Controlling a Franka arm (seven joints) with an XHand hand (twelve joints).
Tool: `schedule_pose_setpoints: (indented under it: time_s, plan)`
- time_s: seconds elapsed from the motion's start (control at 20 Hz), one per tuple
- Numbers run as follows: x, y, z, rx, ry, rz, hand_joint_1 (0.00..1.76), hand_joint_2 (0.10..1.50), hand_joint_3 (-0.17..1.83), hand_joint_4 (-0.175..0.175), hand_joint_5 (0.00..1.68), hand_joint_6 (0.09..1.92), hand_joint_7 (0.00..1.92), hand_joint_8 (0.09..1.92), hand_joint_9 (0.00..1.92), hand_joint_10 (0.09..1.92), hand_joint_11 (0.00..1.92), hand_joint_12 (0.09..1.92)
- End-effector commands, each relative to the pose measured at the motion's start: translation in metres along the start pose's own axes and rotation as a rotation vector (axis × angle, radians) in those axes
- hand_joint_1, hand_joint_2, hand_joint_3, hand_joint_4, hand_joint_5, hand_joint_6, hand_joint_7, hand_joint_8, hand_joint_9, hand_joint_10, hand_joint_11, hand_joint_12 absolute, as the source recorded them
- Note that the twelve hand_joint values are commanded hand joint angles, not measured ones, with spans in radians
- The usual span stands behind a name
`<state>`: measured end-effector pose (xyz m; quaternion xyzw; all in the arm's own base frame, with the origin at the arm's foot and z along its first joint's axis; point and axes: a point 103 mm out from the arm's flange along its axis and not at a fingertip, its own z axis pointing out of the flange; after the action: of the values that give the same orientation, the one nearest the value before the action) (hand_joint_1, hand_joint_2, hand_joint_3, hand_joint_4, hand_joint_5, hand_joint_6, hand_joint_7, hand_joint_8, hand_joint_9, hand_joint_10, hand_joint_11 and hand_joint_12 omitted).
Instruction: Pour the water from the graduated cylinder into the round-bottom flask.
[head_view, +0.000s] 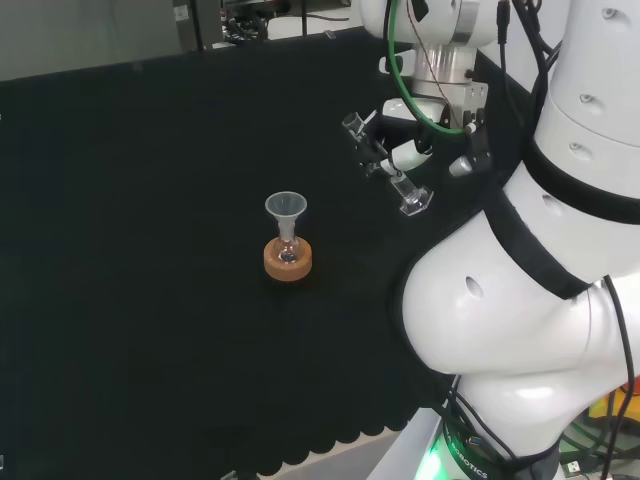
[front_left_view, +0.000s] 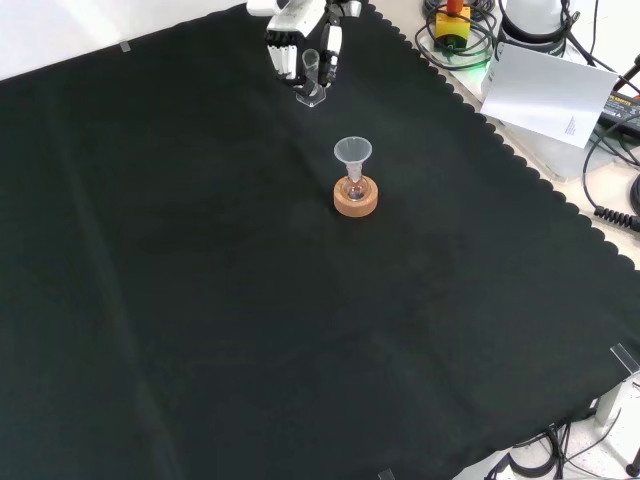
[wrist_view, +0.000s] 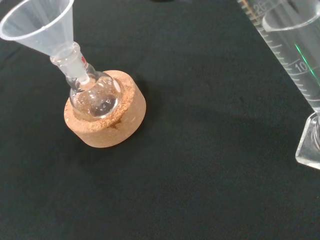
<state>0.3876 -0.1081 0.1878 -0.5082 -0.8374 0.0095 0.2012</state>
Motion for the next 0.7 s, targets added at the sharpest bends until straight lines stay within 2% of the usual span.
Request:
schedule_pose_setpoints:
  time_s: [0.05,0.35,0.7]
  plan:
    - [0.019,-0.007,0.007,0.094,-0.034,-0.019,1.26,1.1,0.0,-0.175,0.99,0.98,1.02,0.96,1.42,0.11,1.27,0.76]
    - [0.033,-0.003,0.012,0.212,-0.077,-0.045,1.26,1.1,0.0,-0.175,1.0,0.98,1.03,0.96,1.42,0.11,1.27,0.76]
    - [0.049,0.003,0.017,0.289,-0.116,-0.063,1.26,1.1,0.0,-0.175,1.0,0.98,1.03,0.96,1.42,0.1,1.27,0.76]
